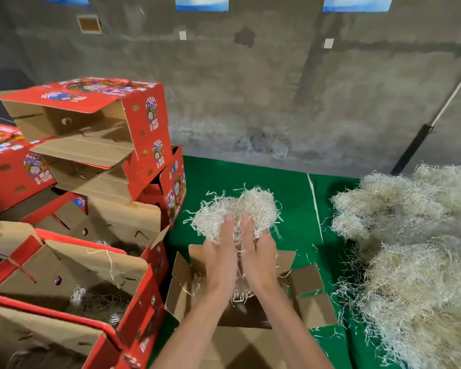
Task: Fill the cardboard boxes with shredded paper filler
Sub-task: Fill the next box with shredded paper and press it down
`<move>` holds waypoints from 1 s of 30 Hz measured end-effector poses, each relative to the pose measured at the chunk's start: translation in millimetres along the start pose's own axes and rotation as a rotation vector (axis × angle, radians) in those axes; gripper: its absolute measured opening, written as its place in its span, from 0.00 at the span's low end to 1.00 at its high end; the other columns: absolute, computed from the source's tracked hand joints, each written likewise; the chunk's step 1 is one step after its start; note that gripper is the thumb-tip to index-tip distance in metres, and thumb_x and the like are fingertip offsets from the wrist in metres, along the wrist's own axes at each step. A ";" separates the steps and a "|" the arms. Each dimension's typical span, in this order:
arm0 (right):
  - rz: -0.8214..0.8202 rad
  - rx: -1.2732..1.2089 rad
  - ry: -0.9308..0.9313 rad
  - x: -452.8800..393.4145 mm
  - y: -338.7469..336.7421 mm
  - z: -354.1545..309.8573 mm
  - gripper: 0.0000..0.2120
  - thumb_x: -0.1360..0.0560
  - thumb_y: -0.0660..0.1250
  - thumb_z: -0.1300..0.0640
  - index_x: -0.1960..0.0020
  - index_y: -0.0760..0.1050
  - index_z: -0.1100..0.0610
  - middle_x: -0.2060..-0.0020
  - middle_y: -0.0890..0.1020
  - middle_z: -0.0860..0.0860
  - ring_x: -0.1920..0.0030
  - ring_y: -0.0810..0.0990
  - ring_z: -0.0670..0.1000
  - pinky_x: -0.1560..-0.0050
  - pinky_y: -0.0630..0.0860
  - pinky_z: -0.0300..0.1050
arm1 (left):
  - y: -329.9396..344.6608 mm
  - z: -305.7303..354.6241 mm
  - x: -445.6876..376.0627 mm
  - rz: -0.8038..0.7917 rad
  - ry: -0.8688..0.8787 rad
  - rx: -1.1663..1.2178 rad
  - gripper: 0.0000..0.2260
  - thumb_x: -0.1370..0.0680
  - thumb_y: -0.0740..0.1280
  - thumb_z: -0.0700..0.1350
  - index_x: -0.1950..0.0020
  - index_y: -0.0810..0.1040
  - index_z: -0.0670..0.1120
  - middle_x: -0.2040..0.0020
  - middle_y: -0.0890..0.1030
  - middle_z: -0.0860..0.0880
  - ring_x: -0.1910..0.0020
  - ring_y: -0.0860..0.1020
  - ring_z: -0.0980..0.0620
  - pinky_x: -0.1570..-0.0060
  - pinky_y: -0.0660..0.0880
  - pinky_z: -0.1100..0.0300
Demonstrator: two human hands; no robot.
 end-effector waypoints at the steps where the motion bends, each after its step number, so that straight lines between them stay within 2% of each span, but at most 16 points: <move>1: -0.011 -0.024 0.032 1.4 -1.6 0.5 0.31 0.18 0.51 0.35 0.57 0.82 0.56 0.63 0.84 0.41 0.59 0.83 0.43 0.54 0.75 0.47 | -3.2 -0.5 -6.7 0.045 -0.002 -0.051 0.47 0.34 0.64 0.78 0.25 0.61 0.50 0.37 0.67 0.61 0.39 0.70 0.60 0.38 0.65 0.53; 2: 0.029 -0.035 0.079 2.2 -7.9 2.1 0.33 0.19 0.51 0.34 0.57 0.83 0.57 0.58 0.77 0.34 0.51 0.62 0.36 0.51 0.73 0.47 | -10.9 6.3 -11.8 0.116 -0.014 -0.066 0.46 0.34 0.65 0.78 0.28 0.63 0.48 0.42 0.71 0.56 0.45 0.73 0.56 0.42 0.69 0.53; 3: 0.095 -0.042 0.135 0.9 -17.7 4.6 0.37 0.21 0.51 0.29 0.65 0.80 0.58 0.71 0.82 0.46 0.59 0.79 0.49 0.61 0.71 0.50 | -22.0 14.1 -21.6 0.195 0.002 -0.017 0.41 0.33 0.67 0.75 0.34 0.67 0.46 0.48 0.74 0.52 0.52 0.76 0.55 0.49 0.74 0.54; 4: 0.165 -0.079 0.189 -2.3 -30.1 6.5 0.36 0.24 0.51 0.25 0.68 0.76 0.54 0.80 0.68 0.47 0.77 0.63 0.49 0.72 0.67 0.49 | -34.5 26.5 -32.3 0.271 0.022 0.043 0.34 0.32 0.68 0.73 0.43 0.70 0.45 0.56 0.74 0.51 0.62 0.76 0.56 0.58 0.74 0.56; 6: 0.200 -0.132 0.345 -10.4 -51.9 13.8 0.43 0.30 0.48 0.19 0.46 0.77 0.56 0.59 0.78 0.46 0.61 0.72 0.44 0.58 0.77 0.45 | -56.3 49.4 -49.4 0.349 0.084 0.090 0.27 0.31 0.68 0.72 0.55 0.67 0.49 0.65 0.69 0.52 0.71 0.69 0.55 0.65 0.68 0.57; 8: 0.111 -0.087 0.410 -15.9 -58.2 15.3 0.49 0.31 0.43 0.18 0.22 0.62 0.48 0.29 0.71 0.43 0.35 0.66 0.41 0.29 0.60 0.48 | -61.1 57.0 -53.1 0.261 0.070 0.042 0.32 0.32 0.65 0.75 0.48 0.71 0.47 0.57 0.78 0.47 0.60 0.76 0.52 0.56 0.73 0.54; 10: 0.012 -0.116 0.338 -17.4 -44.7 5.7 0.46 0.30 0.40 0.19 0.19 0.52 0.43 0.23 0.60 0.40 0.30 0.57 0.37 0.26 0.47 0.44 | -49.1 47.6 -41.2 0.078 0.021 -0.074 0.48 0.34 0.62 0.80 0.25 0.66 0.49 0.27 0.71 0.46 0.33 0.72 0.50 0.34 0.66 0.50; 12: -0.075 -0.168 0.259 -14.6 -27.3 -1.0 0.45 0.27 0.42 0.23 0.20 0.58 0.49 0.27 0.67 0.40 0.33 0.65 0.31 0.27 0.56 0.32 | -26.4 33.1 -18.8 -0.142 0.035 -0.170 0.55 0.38 0.58 0.84 0.19 0.55 0.55 0.20 0.56 0.54 0.23 0.60 0.51 0.25 0.56 0.46; 14: -0.120 0.000 0.112 -10.8 -17.3 -1.5 0.31 0.20 0.50 0.30 0.37 0.75 0.53 0.51 0.83 0.40 0.57 0.81 0.36 0.53 0.76 0.31 | -10.7 22.2 -0.7 -0.197 0.039 -0.250 0.57 0.40 0.59 0.84 0.19 0.54 0.53 0.22 0.61 0.54 0.25 0.62 0.52 0.26 0.59 0.44; 16: -0.099 0.106 -0.032 -7.4 -13.9 -2.3 0.13 0.15 0.55 0.43 0.51 0.71 0.50 0.62 0.81 0.47 0.63 0.78 0.46 0.61 0.75 0.44 | -8.3 14.2 2.8 -0.116 0.114 -0.288 0.47 0.37 0.64 0.81 0.30 0.73 0.47 0.42 0.81 0.55 0.45 0.78 0.61 0.39 0.76 0.52; 18: -0.058 0.044 -0.068 -7.9 -19.2 2.0 0.15 0.15 0.56 0.50 0.58 0.69 0.53 0.69 0.73 0.48 0.70 0.68 0.46 0.68 0.68 0.46 | -11.4 11.3 2.0 -0.089 0.175 -0.365 0.36 0.33 0.65 0.77 0.41 0.74 0.49 0.65 0.78 0.62 0.66 0.75 0.66 0.57 0.79 0.59; 23: 0.143 -0.101 0.171 -27.1 -65.3 12.7 0.10 0.16 0.59 0.56 0.54 0.72 0.59 0.72 0.71 0.43 0.75 0.64 0.43 0.76 0.66 0.38 | -54.2 24.1 -20.1 0.061 0.116 -0.226 0.47 0.38 0.70 0.76 0.37 0.74 0.38 0.52 0.78 0.39 0.51 0.80 0.39 0.51 0.76 0.46; 26: 0.281 -0.262 0.317 -40.3 -98.2 13.6 0.10 0.17 0.60 0.54 0.48 0.73 0.62 0.72 0.74 0.46 0.75 0.65 0.39 0.73 0.74 0.35 | -80.9 29.0 -35.8 0.078 -0.035 -0.011 0.49 0.43 0.75 0.75 0.31 0.69 0.47 0.38 0.76 0.43 0.41 0.76 0.44 0.43 0.72 0.44; 27: 0.289 -0.295 0.339 -40.4 -101.0 12.9 0.08 0.17 0.61 0.54 0.46 0.72 0.59 0.67 0.79 0.48 0.67 0.80 0.42 0.64 0.79 0.40 | -83.2 26.5 -37.0 0.030 -0.075 -0.055 0.53 0.43 0.74 0.76 0.25 0.62 0.52 0.33 0.72 0.49 0.36 0.73 0.47 0.36 0.68 0.42; 28: 0.272 -0.297 0.361 -39.8 -98.6 10.9 0.06 0.17 0.62 0.52 0.45 0.73 0.54 0.58 0.80 0.51 0.44 0.73 0.46 0.50 0.80 0.49 | -81.4 23.6 -35.9 -0.035 -0.094 -0.106 0.56 0.44 0.73 0.77 0.22 0.58 0.57 0.29 0.68 0.54 0.33 0.70 0.49 0.32 0.64 0.42; 30: 0.182 -0.285 0.399 -34.0 -81.6 7.6 0.07 0.18 0.62 0.50 0.47 0.75 0.52 0.56 0.79 0.50 0.48 0.79 0.53 0.35 0.71 0.62 | -69.6 18.1 -25.9 -0.173 -0.116 -0.132 0.54 0.43 0.71 0.79 0.22 0.57 0.61 0.23 0.62 0.55 0.38 0.73 0.53 0.36 0.70 0.47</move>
Point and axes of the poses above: each hand's wrist, its own x-axis away from the middle knuckle, its own y-axis out of the palm, z = x × y, the point moved 1 cm from there along -x, towards the middle knuckle
